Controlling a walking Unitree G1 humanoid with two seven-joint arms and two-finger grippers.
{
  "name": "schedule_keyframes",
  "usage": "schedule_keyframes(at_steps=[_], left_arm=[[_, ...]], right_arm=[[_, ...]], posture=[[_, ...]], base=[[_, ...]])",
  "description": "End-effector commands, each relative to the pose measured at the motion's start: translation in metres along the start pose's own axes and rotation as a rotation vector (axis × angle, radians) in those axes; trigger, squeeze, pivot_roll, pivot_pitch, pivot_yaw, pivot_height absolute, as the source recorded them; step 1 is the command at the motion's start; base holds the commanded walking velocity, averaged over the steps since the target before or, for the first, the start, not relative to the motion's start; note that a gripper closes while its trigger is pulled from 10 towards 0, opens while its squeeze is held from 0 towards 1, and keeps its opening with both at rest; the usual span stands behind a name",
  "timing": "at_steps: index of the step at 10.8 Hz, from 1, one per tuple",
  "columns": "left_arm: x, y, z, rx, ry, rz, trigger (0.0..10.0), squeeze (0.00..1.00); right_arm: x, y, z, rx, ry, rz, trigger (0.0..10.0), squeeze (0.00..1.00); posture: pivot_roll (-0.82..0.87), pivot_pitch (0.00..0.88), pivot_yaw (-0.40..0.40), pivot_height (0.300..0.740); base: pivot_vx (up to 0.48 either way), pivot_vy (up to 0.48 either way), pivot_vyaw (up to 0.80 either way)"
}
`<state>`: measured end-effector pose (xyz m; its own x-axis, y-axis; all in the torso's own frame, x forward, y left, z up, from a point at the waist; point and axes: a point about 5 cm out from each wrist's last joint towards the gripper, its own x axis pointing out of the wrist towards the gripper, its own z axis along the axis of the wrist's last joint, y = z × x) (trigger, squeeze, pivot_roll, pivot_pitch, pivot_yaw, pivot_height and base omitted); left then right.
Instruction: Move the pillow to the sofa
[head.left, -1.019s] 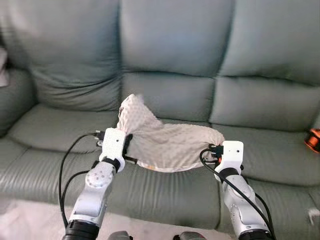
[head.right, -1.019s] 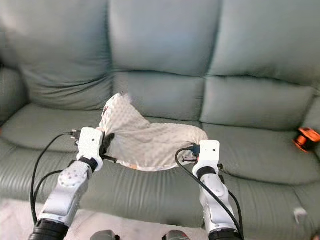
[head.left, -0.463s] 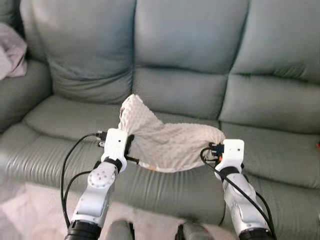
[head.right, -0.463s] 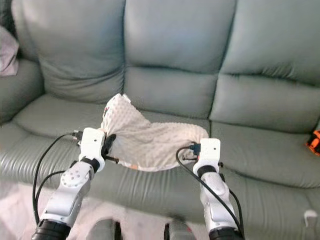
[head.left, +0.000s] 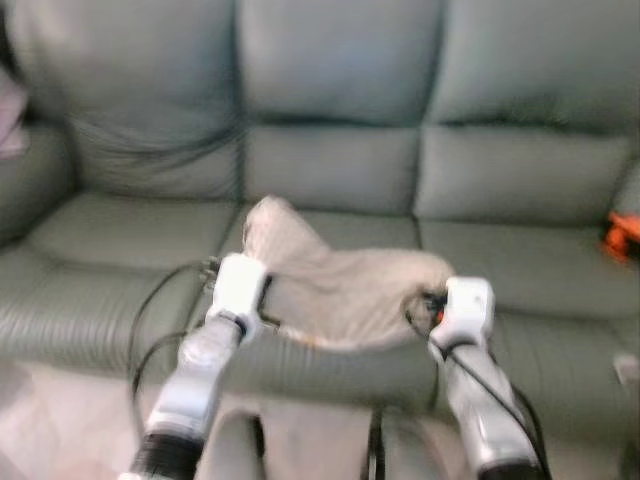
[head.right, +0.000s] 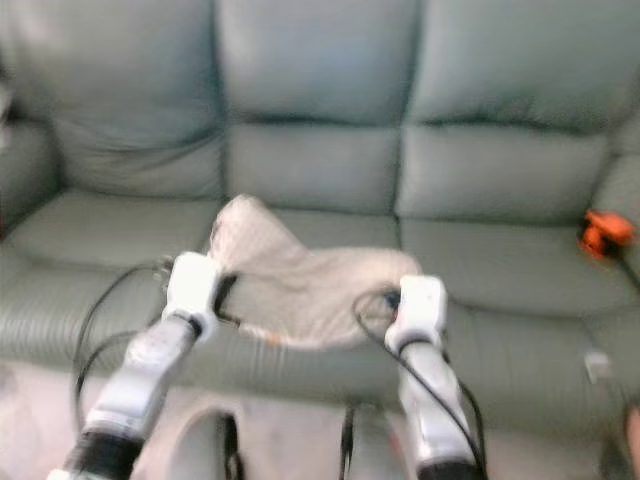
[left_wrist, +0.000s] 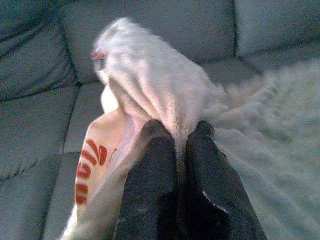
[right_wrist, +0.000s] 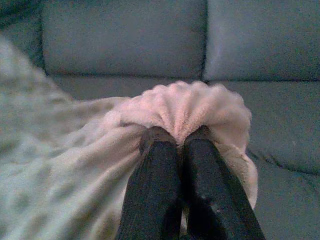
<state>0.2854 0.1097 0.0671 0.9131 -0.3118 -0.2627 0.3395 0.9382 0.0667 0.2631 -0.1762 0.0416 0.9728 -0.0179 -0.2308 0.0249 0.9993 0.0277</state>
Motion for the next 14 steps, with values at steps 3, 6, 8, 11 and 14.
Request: schedule_keyframes(at_steps=[3, 6, 8, 11, 14], left_arm=[[0.003, 0.007, 0.004, 0.003, -0.013, 0.015, 10.0, 0.00], [0.019, -0.002, 0.010, 0.011, -0.033, -0.002, 10.0, 0.00], [0.028, 0.002, 0.008, 0.011, -0.006, 0.019, 10.0, 0.00], [0.042, 0.014, -0.003, -0.005, 0.095, 0.052, 10.0, 0.00], [0.057, 0.014, -0.007, -0.053, 0.198, 0.083, 10.0, 0.00]], right_arm=[[0.005, 0.002, 0.009, 0.013, -0.037, 0.000, 10.0, 0.00], [0.004, -0.001, 0.014, 0.017, -0.054, -0.021, 10.0, 0.00], [0.005, -0.013, 0.024, -0.003, -0.068, -0.051, 10.0, 0.00], [0.014, -0.029, 0.045, -0.049, -0.095, -0.065, 10.0, 0.00], [0.037, -0.036, 0.062, -0.095, -0.068, -0.040, 10.0, 0.00]], posture=[[-0.01, 0.000, 0.042, 0.660], [-0.03, 0.000, 0.057, 0.660], [-0.03, 0.046, 0.078, 0.660], [-0.04, 0.181, 0.107, 0.660], [-0.09, 0.239, 0.120, 0.660]], base=[[0.000, 0.000, 0.00], [0.000, 0.000, 0.00], [0.000, 0.000, 0.00], [0.000, 0.000, 0.00], [0.000, 0.000, 0.00]])
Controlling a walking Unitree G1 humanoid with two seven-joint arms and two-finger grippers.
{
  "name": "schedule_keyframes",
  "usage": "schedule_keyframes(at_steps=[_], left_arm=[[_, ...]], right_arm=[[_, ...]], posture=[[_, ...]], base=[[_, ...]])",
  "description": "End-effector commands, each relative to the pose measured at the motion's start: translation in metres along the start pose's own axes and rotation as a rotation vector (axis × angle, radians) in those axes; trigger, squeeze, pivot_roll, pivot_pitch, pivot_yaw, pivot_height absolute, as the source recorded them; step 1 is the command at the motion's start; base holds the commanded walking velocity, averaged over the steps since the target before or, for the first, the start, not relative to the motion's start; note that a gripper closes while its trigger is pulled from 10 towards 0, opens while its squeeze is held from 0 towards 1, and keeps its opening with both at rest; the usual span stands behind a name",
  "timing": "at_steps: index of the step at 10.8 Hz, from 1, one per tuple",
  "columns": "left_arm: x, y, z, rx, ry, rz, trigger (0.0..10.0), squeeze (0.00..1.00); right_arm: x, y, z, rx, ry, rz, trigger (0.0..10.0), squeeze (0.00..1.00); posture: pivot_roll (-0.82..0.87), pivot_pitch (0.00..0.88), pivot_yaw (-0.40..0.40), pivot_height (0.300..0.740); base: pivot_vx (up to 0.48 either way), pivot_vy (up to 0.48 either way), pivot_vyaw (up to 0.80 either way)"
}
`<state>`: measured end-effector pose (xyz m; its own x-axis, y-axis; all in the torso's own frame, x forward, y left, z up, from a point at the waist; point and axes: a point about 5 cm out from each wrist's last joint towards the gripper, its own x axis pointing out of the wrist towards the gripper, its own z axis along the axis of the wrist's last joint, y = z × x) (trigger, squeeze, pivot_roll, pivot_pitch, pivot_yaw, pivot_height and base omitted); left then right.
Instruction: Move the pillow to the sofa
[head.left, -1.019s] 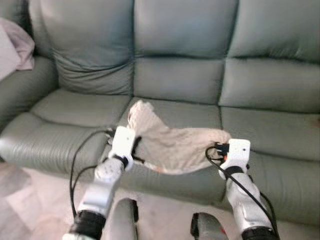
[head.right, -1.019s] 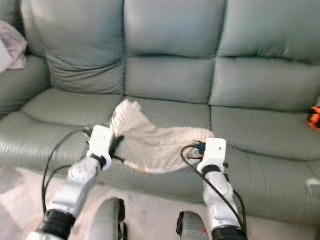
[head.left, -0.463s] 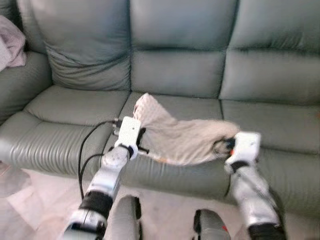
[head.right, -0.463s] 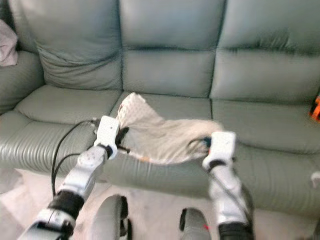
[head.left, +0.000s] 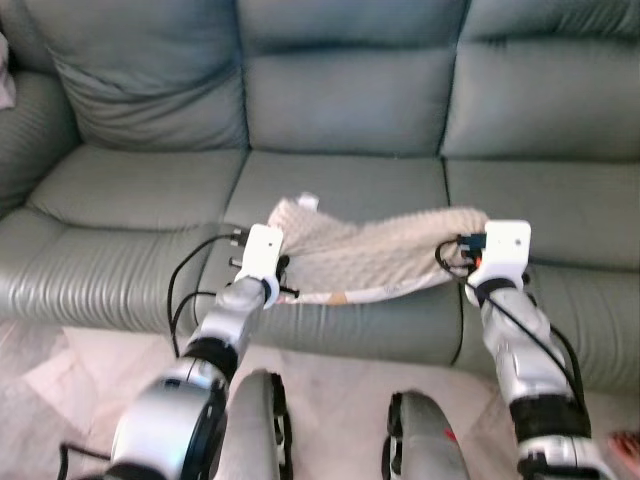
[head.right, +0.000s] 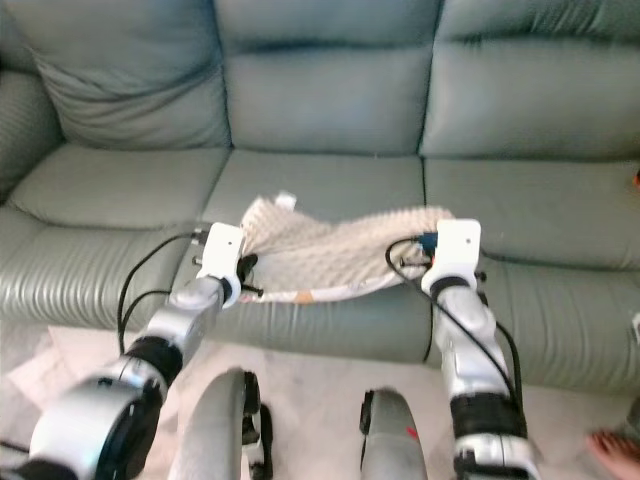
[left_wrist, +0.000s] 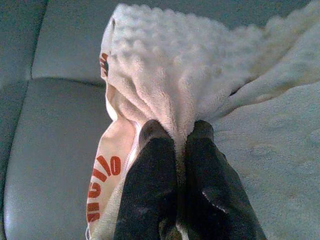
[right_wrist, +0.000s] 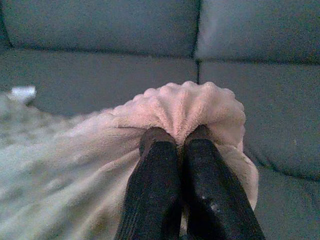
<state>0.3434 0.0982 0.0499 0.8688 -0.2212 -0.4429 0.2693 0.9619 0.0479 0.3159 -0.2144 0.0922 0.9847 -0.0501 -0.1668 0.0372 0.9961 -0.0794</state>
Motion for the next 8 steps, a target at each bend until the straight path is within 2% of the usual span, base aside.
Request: schedule_keyframes(at_steps=[1, 4, 5, 6, 8], left_arm=[[0.001, 0.006, 0.005, 0.022, -0.004, 0.031, 10.0, 0.00], [0.004, 0.016, 0.028, 0.043, -0.045, 0.103, 10.0, 0.00], [0.004, 0.027, 0.036, 0.057, -0.064, 0.146, 10.0, 0.00], [0.002, 0.043, 0.043, 0.096, -0.076, 0.193, 10.0, 0.00], [-0.004, 0.071, 0.047, 0.141, -0.059, 0.272, 10.0, 0.00]], right_arm=[[0.003, 0.001, -0.003, -0.007, 0.019, 0.007, 10.0, 0.00], [0.013, 0.009, 0.006, 0.058, -0.077, 0.020, 10.0, 0.00], [0.019, 0.022, 0.013, 0.078, -0.098, 0.032, 10.0, 0.00], [0.026, 0.048, 0.019, 0.085, -0.103, 0.090, 10.0, 0.00], [0.028, 0.085, 0.021, 0.092, -0.100, 0.171, 10.0, 0.00]], posture=[[-0.12, 0.265, 0.126, 0.660], [-0.13, 0.292, 0.119, 0.660], [-0.12, 0.296, 0.113, 0.660], [-0.12, 0.301, 0.109, 0.660], [-0.10, 0.302, 0.100, 0.660]], base=[[0.000, 0.000, 0.00], [0.000, 0.000, 0.00], [0.000, 0.000, 0.00], [0.000, 0.000, 0.00], [0.000, 0.000, 0.00]])
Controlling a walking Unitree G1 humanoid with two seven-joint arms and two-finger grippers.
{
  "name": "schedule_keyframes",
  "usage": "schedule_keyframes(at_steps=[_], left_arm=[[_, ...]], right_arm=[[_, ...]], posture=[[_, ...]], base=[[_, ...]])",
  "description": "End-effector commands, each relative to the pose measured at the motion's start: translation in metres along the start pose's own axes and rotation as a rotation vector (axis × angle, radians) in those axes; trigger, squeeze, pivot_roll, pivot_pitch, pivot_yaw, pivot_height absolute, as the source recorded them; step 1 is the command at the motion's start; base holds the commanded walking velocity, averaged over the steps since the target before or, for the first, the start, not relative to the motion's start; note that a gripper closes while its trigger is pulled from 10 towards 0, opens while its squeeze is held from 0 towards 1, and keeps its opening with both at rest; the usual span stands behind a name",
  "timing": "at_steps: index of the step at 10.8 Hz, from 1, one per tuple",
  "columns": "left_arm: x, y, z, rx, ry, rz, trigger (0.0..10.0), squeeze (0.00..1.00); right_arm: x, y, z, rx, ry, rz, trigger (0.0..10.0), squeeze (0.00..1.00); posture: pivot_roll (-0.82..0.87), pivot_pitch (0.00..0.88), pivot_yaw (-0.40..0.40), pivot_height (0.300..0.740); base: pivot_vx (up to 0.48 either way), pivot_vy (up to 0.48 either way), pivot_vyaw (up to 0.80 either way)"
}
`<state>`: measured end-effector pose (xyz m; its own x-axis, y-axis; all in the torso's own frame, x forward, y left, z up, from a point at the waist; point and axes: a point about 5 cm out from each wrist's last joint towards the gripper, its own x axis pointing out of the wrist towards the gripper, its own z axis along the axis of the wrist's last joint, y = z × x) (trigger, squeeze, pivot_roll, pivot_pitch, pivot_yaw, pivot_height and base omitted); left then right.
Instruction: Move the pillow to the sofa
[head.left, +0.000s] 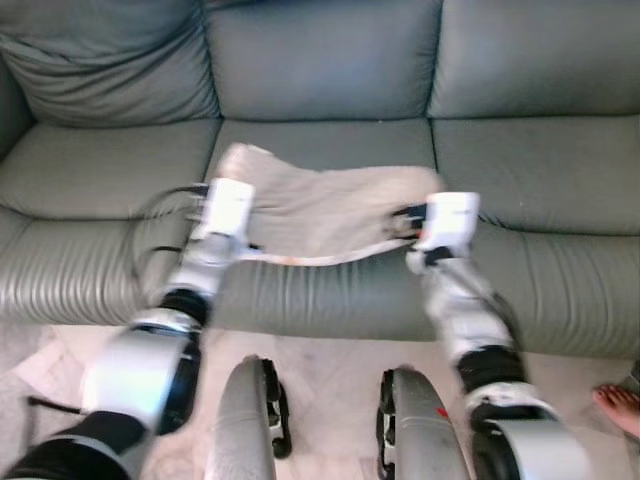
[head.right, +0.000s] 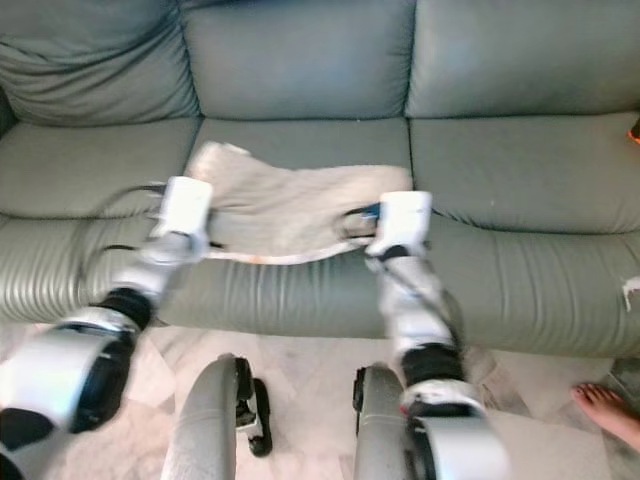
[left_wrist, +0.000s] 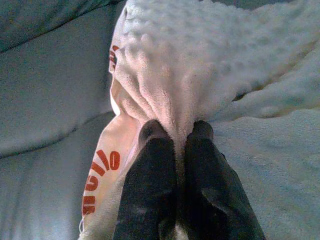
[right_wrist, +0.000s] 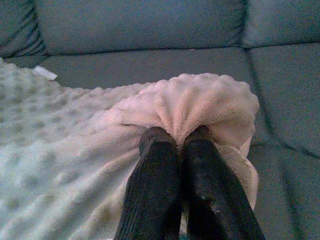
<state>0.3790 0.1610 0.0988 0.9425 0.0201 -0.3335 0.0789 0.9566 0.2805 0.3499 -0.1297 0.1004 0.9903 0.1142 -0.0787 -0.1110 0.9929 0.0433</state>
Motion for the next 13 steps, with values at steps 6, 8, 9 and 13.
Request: schedule_keyframes(at_steps=[6, 8, 9, 13], left_arm=[[-0.005, -0.018, -0.024, 0.069, 0.093, -0.142, 10.0, 0.00], [-0.004, -0.026, -0.018, 0.081, 0.074, -0.187, 10.0, 1.00], [-0.004, -0.025, -0.017, 0.092, 0.070, -0.189, 10.0, 1.00], [0.000, -0.010, -0.002, 0.204, 0.009, -0.083, 10.0, 1.00]], right_arm=[[-0.014, 0.018, -0.022, -0.055, 0.036, -0.025, 10.0, 0.00], [-0.014, 0.021, -0.025, -0.034, 0.048, -0.026, 10.0, 1.00], [-0.013, 0.022, -0.025, -0.034, 0.048, -0.026, 10.0, 1.00], [-0.012, 0.028, -0.026, -0.019, 0.053, -0.005, 10.0, 1.00]], posture=[[-0.11, 0.299, 0.083, 0.660], [-0.11, 0.295, 0.089, 0.660], [-0.11, 0.295, 0.089, 0.660], [-0.11, 0.288, 0.090, 0.660]], base=[[0.000, 0.000, 0.00], [0.000, 0.000, 0.00], [0.000, 0.000, 0.00], [0.000, 0.000, 0.00]])
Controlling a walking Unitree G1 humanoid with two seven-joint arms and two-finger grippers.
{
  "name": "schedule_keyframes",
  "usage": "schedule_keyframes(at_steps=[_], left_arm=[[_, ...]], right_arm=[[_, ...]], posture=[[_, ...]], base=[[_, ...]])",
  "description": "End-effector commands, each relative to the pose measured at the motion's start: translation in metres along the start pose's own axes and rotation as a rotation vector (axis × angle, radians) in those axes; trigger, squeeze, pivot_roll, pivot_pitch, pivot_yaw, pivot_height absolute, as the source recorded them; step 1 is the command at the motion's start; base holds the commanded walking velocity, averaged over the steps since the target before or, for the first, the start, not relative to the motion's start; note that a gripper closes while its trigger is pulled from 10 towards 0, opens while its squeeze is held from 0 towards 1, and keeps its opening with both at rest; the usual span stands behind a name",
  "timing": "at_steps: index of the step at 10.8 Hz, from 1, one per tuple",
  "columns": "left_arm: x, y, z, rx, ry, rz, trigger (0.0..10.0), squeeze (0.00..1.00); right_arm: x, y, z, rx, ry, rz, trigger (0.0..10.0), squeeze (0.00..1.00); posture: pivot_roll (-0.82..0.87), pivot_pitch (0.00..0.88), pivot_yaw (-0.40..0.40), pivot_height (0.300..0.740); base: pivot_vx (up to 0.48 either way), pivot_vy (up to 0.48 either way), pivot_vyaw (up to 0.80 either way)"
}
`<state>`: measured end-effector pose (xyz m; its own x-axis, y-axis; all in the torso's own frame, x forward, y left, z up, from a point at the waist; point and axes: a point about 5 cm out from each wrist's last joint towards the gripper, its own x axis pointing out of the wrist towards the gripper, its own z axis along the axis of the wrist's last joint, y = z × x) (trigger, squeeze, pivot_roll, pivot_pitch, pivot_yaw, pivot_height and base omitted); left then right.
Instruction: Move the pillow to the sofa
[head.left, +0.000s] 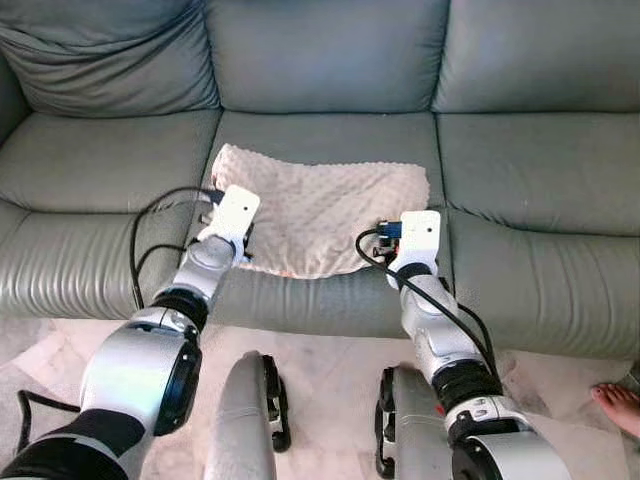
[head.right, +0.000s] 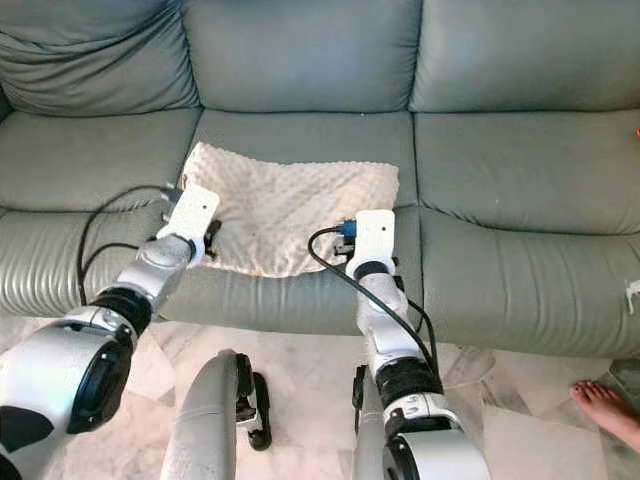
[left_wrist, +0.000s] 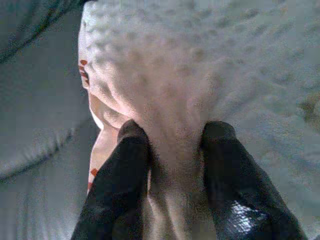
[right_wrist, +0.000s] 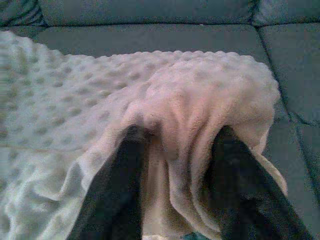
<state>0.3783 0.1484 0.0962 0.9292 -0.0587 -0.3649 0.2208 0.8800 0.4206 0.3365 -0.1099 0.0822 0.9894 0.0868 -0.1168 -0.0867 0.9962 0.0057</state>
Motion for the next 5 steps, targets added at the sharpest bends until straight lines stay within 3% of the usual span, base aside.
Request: schedule_keyframes(at_steps=[1, 2, 5], left_arm=[[0.000, 0.003, -0.001, 0.055, 0.000, 0.021, 10.0, 1.00], [0.000, 0.000, 0.002, 0.146, -0.025, 0.020, 10.0, 1.00], [0.000, 0.006, 0.001, 0.180, -0.003, 0.066, 10.0, 1.00]], right_arm=[[-0.004, 0.010, -0.007, 0.020, 0.017, 0.029, 10.0, 1.00], [-0.005, 0.017, -0.009, 0.025, 0.021, 0.044, 10.0, 1.00], [-0.010, 0.021, -0.014, 0.028, 0.027, 0.051, 10.0, 1.00]], posture=[[-0.11, 0.287, 0.090, 0.660], [-0.10, 0.281, 0.091, 0.660], [-0.10, 0.261, 0.086, 0.660]], base=[[0.000, 0.000, 0.00], [0.000, 0.000, 0.00], [0.000, 0.000, 0.00]])
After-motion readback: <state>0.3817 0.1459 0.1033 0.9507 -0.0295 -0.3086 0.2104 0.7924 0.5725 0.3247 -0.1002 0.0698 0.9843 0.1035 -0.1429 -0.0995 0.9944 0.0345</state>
